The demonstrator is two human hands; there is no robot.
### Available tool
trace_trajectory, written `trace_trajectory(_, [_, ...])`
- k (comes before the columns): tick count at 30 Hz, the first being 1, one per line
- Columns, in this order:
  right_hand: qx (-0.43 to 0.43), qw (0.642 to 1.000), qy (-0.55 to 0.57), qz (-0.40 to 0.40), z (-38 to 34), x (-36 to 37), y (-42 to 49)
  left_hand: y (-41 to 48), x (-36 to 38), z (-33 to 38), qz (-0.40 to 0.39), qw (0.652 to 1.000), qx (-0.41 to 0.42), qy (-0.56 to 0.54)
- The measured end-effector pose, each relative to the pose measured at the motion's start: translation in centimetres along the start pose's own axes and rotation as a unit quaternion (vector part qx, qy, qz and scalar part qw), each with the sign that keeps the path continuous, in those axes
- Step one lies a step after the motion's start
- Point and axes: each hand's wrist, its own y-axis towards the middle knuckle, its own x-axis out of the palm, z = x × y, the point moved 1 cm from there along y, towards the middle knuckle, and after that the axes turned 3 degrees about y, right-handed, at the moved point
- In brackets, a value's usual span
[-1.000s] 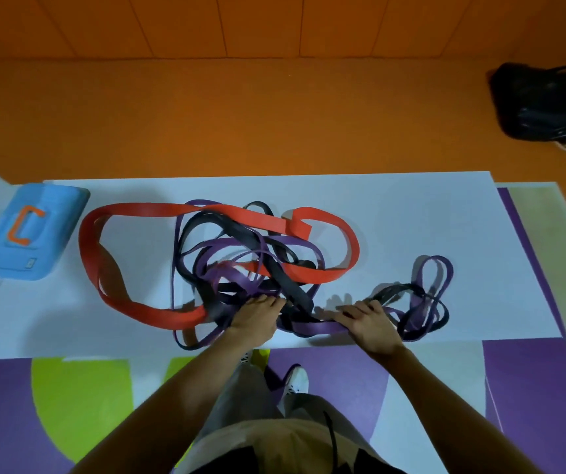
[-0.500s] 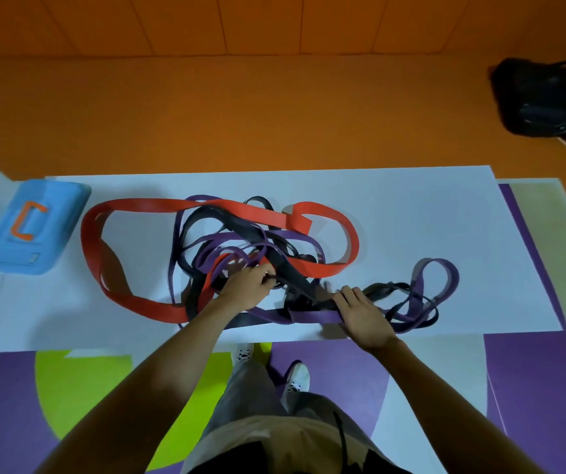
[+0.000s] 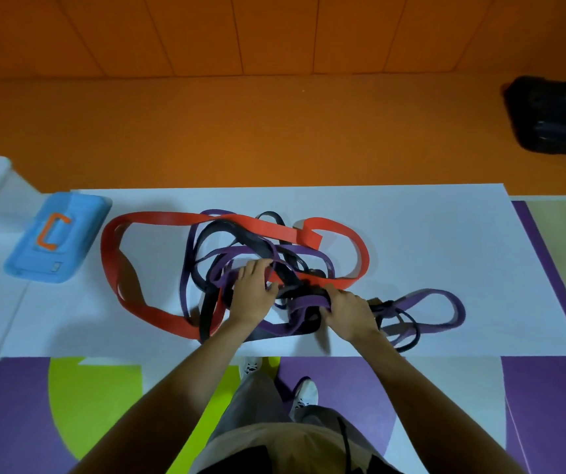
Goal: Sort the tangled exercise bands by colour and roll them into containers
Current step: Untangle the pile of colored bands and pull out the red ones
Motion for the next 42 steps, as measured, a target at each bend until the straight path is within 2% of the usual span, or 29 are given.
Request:
trace_trajectory(1, [0.006, 1.0, 0.016, 0.008, -0.3, -0.3, 0.2, -0.9, 0.0, 0.3, 0.042, 0.999, 0.027, 0.001])
trace_trajectory(2, [0.005, 1.0, 0.026, 0.01, -0.6, -0.5, 0.5, -1.7, 0.1, 0.7, 0.043, 0.997, 0.063, -0.014])
trace_trajectory(5, [-0.019, 0.999, 0.032, -0.009, -1.5, -0.9, 0.9, -3.0, 1.0, 2.5, -0.104, 0.984, 0.136, -0.047])
trace_trajectory(7, [-0.035, 0.998, 0.042, -0.016, -1.9, -1.1, 0.9, -2.8, 1.6, 3.2, -0.157, 0.977, 0.131, -0.059])
trace_trajectory(13, [-0.042, 0.994, 0.105, -0.006, -0.5, -1.1, -0.1, -2.7, 2.8, 4.0, -0.233, 0.962, 0.046, -0.133])
trace_trajectory(16, [-0.06, 0.992, 0.104, -0.049, -0.1, -0.9, -0.3, -2.2, 3.1, 3.9, -0.185, 0.978, 0.046, -0.084])
trace_trajectory(18, [-0.066, 0.989, 0.093, -0.093, 0.6, -0.9, -0.3, -1.8, 2.8, 3.9, -0.164, 0.982, 0.076, -0.049])
trace_trajectory(21, [-0.064, 0.991, 0.013, -0.114, 2.8, -1.1, -0.3, -1.0, 1.7, 3.8, -0.149, 0.981, 0.119, -0.019])
trace_trajectory(24, [-0.032, 0.991, -0.024, -0.131, 6.1, -1.6, -0.1, -0.1, 0.4, 3.0, -0.123, 0.987, 0.105, -0.022])
trace_trajectory(26, [-0.008, 0.989, 0.034, -0.145, 7.2, -3.3, 0.1, 0.1, 0.1, 2.3, -0.116, 0.988, 0.098, -0.021])
trace_trajectory(28, [0.032, 0.974, 0.168, -0.149, 7.5, -5.6, 0.4, 0.2, 0.3, 1.9, -0.114, 0.99, 0.083, -0.033])
trace_trajectory(30, [0.045, 0.956, 0.264, -0.116, 6.7, -8.3, 1.0, 0.4, 0.4, 1.9, -0.108, 0.991, 0.058, -0.047])
trace_trajectory(32, [0.039, 0.941, 0.319, -0.105, 5.1, -10.9, 1.9, 0.5, 0.4, 2.3, -0.098, 0.992, 0.035, -0.069])
trace_trajectory(35, [0.018, 0.909, 0.393, -0.135, 1.0, -14.2, 3.4, 0.7, 0.3, 3.1, -0.093, 0.991, 0.014, -0.095])
trace_trajectory(38, [0.048, 0.872, 0.458, -0.164, -3.5, -15.1, 5.2, 0.9, 0.8, 2.8, -0.109, 0.983, -0.018, -0.145])
trace_trajectory(40, [0.063, 0.848, 0.481, -0.215, -6.5, -14.8, 6.8, 0.4, 1.0, 2.1, -0.12, 0.975, -0.048, -0.183])
trace_trajectory(42, [0.115, 0.839, 0.472, -0.245, -9.3, -13.9, 8.0, 0.1, 1.4, 1.1, -0.121, 0.962, -0.086, -0.229])
